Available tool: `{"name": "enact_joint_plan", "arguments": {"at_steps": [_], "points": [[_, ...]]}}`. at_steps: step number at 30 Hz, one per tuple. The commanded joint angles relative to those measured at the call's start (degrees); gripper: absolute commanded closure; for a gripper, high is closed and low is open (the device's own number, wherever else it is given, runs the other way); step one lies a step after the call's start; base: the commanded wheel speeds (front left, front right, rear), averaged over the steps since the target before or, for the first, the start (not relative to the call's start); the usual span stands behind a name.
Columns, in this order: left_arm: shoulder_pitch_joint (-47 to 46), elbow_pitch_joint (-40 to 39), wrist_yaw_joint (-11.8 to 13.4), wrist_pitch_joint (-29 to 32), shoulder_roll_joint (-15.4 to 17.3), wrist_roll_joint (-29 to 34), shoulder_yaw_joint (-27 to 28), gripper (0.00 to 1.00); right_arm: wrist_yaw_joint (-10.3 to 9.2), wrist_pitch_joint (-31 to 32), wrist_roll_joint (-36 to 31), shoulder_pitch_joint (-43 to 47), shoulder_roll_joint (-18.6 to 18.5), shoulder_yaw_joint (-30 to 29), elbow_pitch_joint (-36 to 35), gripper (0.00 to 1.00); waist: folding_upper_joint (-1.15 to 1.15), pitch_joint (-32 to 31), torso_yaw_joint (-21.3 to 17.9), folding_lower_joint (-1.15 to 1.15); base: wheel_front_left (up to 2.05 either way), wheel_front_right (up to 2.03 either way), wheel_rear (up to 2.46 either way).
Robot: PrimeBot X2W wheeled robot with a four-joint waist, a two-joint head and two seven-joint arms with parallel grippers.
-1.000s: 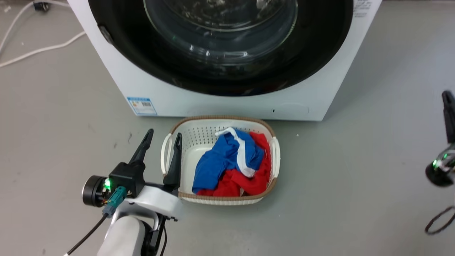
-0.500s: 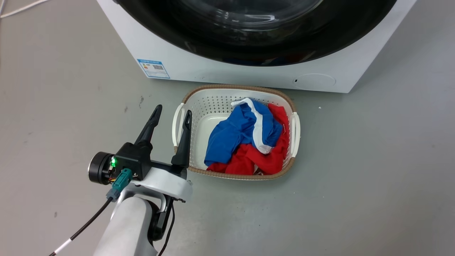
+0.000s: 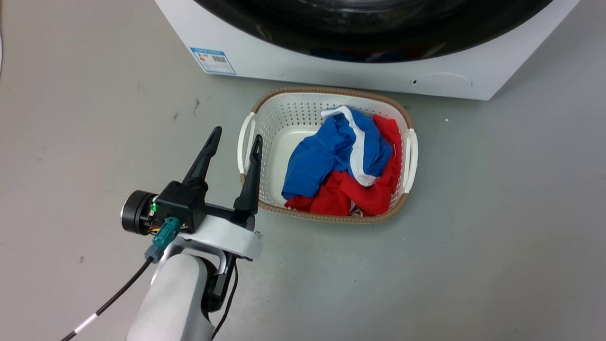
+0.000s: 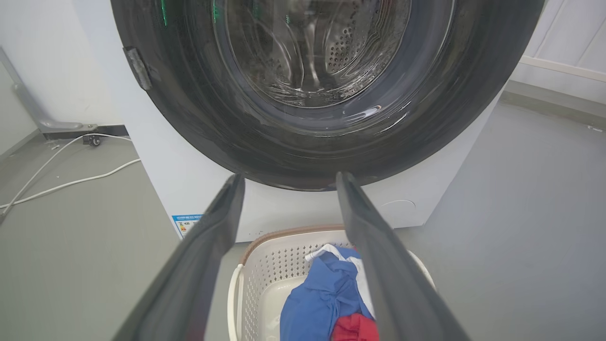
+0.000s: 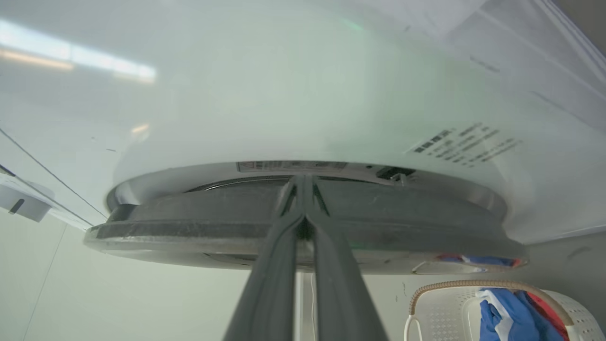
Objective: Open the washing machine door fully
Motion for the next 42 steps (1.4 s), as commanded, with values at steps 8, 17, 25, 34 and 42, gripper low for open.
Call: {"name": "enact_joint_plan", "arguments": {"at_steps": [8,17,25,34,42], "points": [[-2.18,-0.54,-0.02,-0.14,-0.78,0.49,0.96,0.00,0.02,1.73,-3.31,-9.09,2.03,2.69,6.28,1.00,0.00,3.44,0.37,-0.01,0.00,0.00,0.00],[-1.87,-0.38,-0.59,-0.14,-1.29,1.38,1.20,0.00,0.02,11.12,-4.40,-8.97,2.47,4.82,7.54,1.00,0.00,3.75,0.18,-0.01,0.00,0.00,0.00],[-1.15,0.56,-1.18,-0.14,-1.54,1.88,1.57,0.00,0.02,19.31,-4.05,-5.17,2.62,6.05,5.58,1.00,0.00,1.52,-0.57,-0.01,0.00,0.00,0.00],[0.96,2.11,-1.85,-0.14,-1.49,2.20,1.95,0.00,0.02,25.61,-3.92,2.86,4.66,7.87,0.57,1.00,0.00,-4.02,-1.62,-0.01,0.00,0.00,0.00],[3.68,3.65,-2.44,-0.14,-1.64,2.08,1.71,0.00,0.02,28.44,-3.17,11.68,6.85,8.87,-4.87,1.00,0.00,-10.04,-1.88,-0.01,0.00,0.00,0.00]]}}
